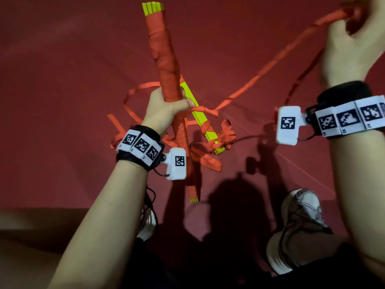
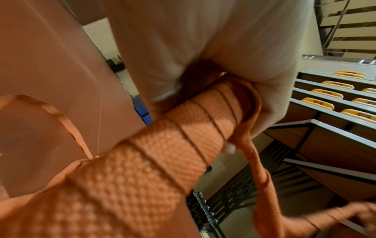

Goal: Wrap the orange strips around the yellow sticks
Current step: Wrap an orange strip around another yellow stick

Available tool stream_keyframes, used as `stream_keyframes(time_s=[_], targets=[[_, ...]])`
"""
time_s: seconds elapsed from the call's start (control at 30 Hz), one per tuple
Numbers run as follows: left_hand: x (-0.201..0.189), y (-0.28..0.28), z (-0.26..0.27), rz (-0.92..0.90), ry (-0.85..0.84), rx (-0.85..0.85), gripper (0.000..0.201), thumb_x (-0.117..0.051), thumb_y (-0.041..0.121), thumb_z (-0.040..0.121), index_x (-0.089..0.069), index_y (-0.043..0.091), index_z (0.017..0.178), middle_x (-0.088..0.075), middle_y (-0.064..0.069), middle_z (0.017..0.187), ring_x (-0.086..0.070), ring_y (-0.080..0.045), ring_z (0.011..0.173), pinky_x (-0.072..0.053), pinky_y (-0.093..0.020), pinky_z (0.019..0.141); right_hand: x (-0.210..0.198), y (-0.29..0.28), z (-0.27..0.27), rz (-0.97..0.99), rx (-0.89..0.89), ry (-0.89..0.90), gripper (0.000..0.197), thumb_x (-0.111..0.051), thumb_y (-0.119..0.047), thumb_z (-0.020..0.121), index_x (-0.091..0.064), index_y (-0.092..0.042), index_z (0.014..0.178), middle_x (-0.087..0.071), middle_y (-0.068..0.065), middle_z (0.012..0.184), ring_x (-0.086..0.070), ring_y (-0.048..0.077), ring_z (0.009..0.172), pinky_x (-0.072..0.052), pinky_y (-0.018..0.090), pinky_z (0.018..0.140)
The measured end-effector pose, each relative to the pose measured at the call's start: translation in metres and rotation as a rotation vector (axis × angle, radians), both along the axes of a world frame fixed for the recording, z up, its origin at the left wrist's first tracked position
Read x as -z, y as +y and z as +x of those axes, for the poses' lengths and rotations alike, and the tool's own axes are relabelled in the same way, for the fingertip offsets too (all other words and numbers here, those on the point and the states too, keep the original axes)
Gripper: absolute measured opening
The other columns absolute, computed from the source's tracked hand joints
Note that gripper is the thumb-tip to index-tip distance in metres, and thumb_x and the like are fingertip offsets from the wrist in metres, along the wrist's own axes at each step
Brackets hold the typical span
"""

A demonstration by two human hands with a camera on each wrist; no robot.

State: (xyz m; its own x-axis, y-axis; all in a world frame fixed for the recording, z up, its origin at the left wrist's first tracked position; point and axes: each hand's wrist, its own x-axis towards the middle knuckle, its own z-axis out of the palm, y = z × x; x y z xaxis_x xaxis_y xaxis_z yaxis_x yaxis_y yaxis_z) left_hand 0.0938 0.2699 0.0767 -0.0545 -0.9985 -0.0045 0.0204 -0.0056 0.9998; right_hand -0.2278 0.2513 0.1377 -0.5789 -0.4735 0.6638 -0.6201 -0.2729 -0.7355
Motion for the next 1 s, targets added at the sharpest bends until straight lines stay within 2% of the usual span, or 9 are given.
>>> stream_keyframes(time_s=[0.07, 0.17, 0.27, 0.33, 0.4, 0.5, 0.7, 0.83, 1.0], targets=[[0.001, 0.0, -0.001, 0.009, -0.001, 0.018, 0.034, -0.078, 0.006, 0.052, -0.058, 0.009, 0.08, -0.069, -0.002, 0.065, -0.063, -0.017, 0.058, -0.053, -0.029, 0.061, 0.001, -0.005, 0.001, -0.017, 0.031, 0.066, 0.029, -0.046, -0.021, 0.084, -0.065, -0.028, 0.105, -0.067, -0.013, 0.113, -0.061, 0.015, 0.111, -0.045, 0.032, 0.102], [0.001, 0.003, -0.004, 0.015, 0.01, 0.046, 0.034, -0.077, 0.005, 0.053, -0.056, 0.009, 0.079, -0.068, -0.002, 0.064, -0.061, -0.015, 0.053, -0.051, -0.029, 0.059, 0.002, 0.001, 0.013, 0.393, 0.031, 0.382, 0.066, -0.036, -0.023, 0.079, -0.05, -0.01, 0.142, -0.044, 0.017, 0.15, -0.041, 0.037, 0.14, -0.025, 0.033, 0.119], [-0.001, 0.004, -0.006, 0.01, 0.017, 0.056, 0.028, -0.072, 0.001, 0.059, -0.056, 0.009, 0.08, -0.068, 0.001, 0.062, -0.062, -0.011, 0.052, -0.051, -0.026, 0.057, 0.004, 0.01, 0.036, 0.992, -0.195, 0.515, 0.066, -0.042, -0.023, 0.08, -0.049, -0.017, 0.146, -0.044, 0.022, 0.15, -0.043, 0.044, 0.136, -0.036, 0.047, 0.115], [-0.001, 0.004, -0.008, 0.004, 0.022, 0.061, 0.032, -0.076, 0.005, 0.055, -0.057, 0.009, 0.08, -0.068, -0.002, 0.065, -0.062, -0.014, 0.055, -0.052, -0.029, 0.06, 0.013, 0.016, 0.049, 1.283, -0.318, 0.582, 0.046, -0.053, -0.022, 0.091, -0.06, -0.021, 0.137, -0.059, 0.02, 0.137, -0.055, 0.04, 0.126, -0.045, 0.043, 0.108], [0.001, 0.003, -0.01, 0.009, 0.021, 0.044, 0.035, -0.078, 0.009, 0.051, -0.058, 0.009, 0.08, -0.068, -0.005, 0.067, -0.061, -0.017, 0.056, -0.052, -0.032, 0.06, 0.023, 0.019, 0.065, 1.269, -0.551, 0.531, 0.031, -0.062, -0.021, 0.094, -0.069, -0.021, 0.125, -0.07, 0.013, 0.119, -0.064, 0.032, 0.113, -0.049, 0.037, 0.1], [0.003, 0.003, -0.016, 0.004, 0.007, 0.003, 0.029, -0.075, 0.005, 0.058, -0.058, 0.005, 0.081, -0.065, 0.0, 0.062, -0.058, -0.016, 0.054, -0.05, -0.03, 0.059, 0.037, 0.03, 0.103, 1.033, -1.017, 0.055, 0.015, -0.07, -0.024, 0.094, -0.071, -0.016, 0.107, -0.07, 0.009, 0.09, -0.064, 0.018, 0.082, -0.05, 0.034, 0.077], [0.008, 0.002, -0.019, -0.011, 0.018, -0.047, 0.037, -0.081, 0.019, 0.055, -0.061, 0.006, 0.083, -0.059, -0.008, 0.071, -0.055, -0.023, 0.067, -0.048, -0.04, 0.066, 0.06, 0.041, 0.138, 0.77, -1.007, -0.348, 0.015, -0.067, 0.002, 0.091, -0.059, -0.01, 0.096, -0.059, 0.011, 0.062, -0.05, 0.015, 0.041, -0.041, 0.023, 0.046], [0.011, 0.002, -0.017, 0.0, 0.065, -0.017, 0.044, -0.083, 0.023, 0.054, -0.062, 0.002, 0.087, -0.061, -0.007, 0.073, -0.058, -0.023, 0.067, -0.049, -0.038, 0.069, 0.053, 0.041, 0.126, 0.747, -0.959, -0.178, 0.014, -0.061, -0.004, 0.096, -0.064, -0.011, 0.084, -0.061, 0.005, 0.061, -0.038, 0.004, 0.038, -0.032, 0.018, 0.042], [0.013, 0.004, -0.015, 0.043, 0.116, 0.103, 0.029, -0.082, 0.013, 0.061, -0.06, 0.014, 0.08, -0.054, -0.011, 0.076, -0.054, -0.023, 0.068, -0.045, -0.033, 0.069, 0.047, 0.041, 0.123, 0.92, -0.835, 0.426, 0.024, -0.057, -0.021, 0.101, -0.062, -0.012, 0.078, -0.058, -0.001, 0.061, -0.051, 0.011, 0.055, -0.037, 0.031, 0.062]])
